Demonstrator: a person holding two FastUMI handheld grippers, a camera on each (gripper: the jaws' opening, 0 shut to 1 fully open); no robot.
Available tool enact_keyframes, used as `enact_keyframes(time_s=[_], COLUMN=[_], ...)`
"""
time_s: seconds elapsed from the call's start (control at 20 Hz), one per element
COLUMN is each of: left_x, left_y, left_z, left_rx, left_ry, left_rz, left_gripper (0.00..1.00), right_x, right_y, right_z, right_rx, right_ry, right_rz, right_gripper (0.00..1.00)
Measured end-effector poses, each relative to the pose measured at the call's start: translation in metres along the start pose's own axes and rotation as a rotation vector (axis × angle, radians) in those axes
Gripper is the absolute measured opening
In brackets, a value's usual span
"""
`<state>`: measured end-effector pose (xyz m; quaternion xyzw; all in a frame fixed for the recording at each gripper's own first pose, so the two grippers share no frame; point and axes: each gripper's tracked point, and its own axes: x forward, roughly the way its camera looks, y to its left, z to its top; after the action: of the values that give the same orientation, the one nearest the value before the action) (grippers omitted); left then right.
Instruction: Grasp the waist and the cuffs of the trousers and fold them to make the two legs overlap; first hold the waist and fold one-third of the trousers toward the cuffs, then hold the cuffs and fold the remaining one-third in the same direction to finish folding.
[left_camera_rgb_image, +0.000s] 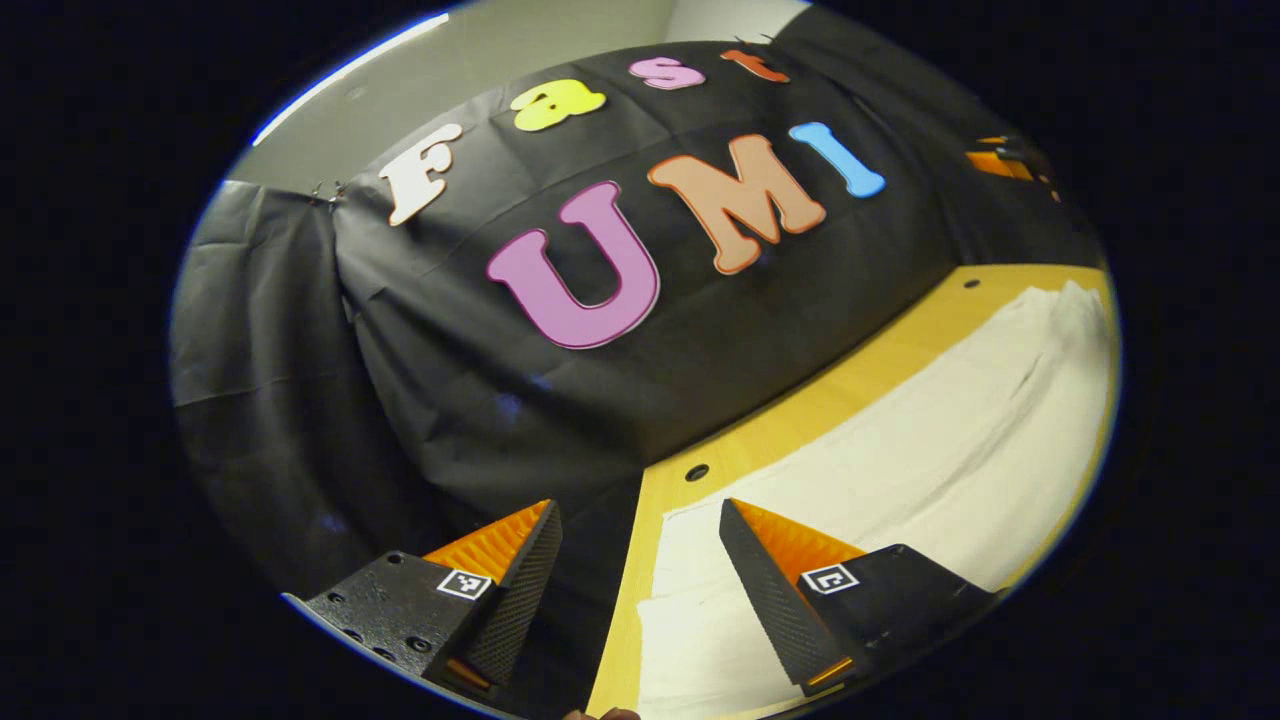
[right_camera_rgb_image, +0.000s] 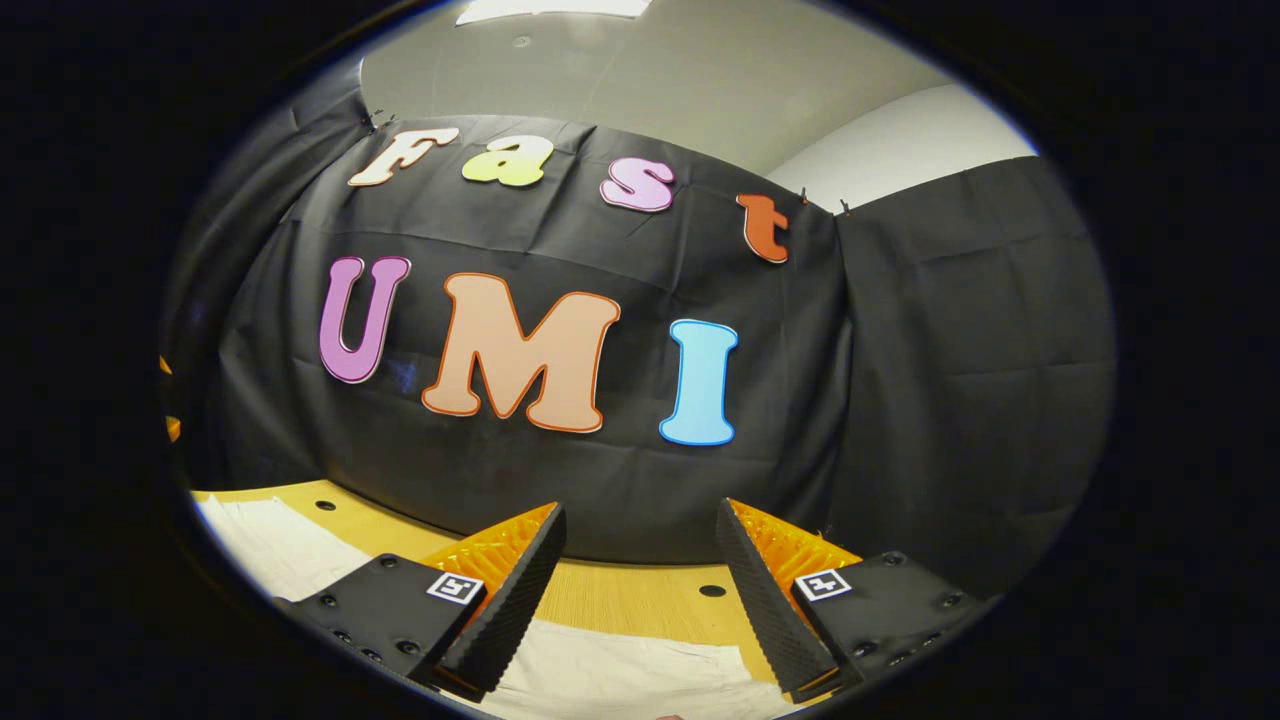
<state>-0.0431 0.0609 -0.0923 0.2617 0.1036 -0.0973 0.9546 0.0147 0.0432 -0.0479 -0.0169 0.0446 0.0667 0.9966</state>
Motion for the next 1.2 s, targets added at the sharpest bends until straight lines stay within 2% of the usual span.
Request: enact_keyframes(time_s=[0.2,0.4,0.85,1.2], left_x=[-0.008,-0.027,-0.074,-0.093], left_y=[-0.027,-0.056,-0.088,-0.105], left_z=[-0.035,-0.085,-0.166,-0.211], left_rx=[0.167,0.272,0.574,0.718], left_ry=[0.07,0.147,0.311,0.417], left_rz=[-0.111,-0.235,-0.515,-0.708], left_gripper=[0.96,0.96,0.97,0.98], right_x=[-0.003,-0.005,-0.009,-0.014], right_y=[0.001,0.001,-0.001,-0.011], right_z=[-0.009,-0.02,-0.051,-0.064], right_rx=[-0.01,-0.014,-0.031,-0.043], right_ry=[0.014,0.04,0.094,0.119], right_rz=[0.006,0.01,0.017,-0.002], right_gripper=[0.98,0.98,0.97,0.98])
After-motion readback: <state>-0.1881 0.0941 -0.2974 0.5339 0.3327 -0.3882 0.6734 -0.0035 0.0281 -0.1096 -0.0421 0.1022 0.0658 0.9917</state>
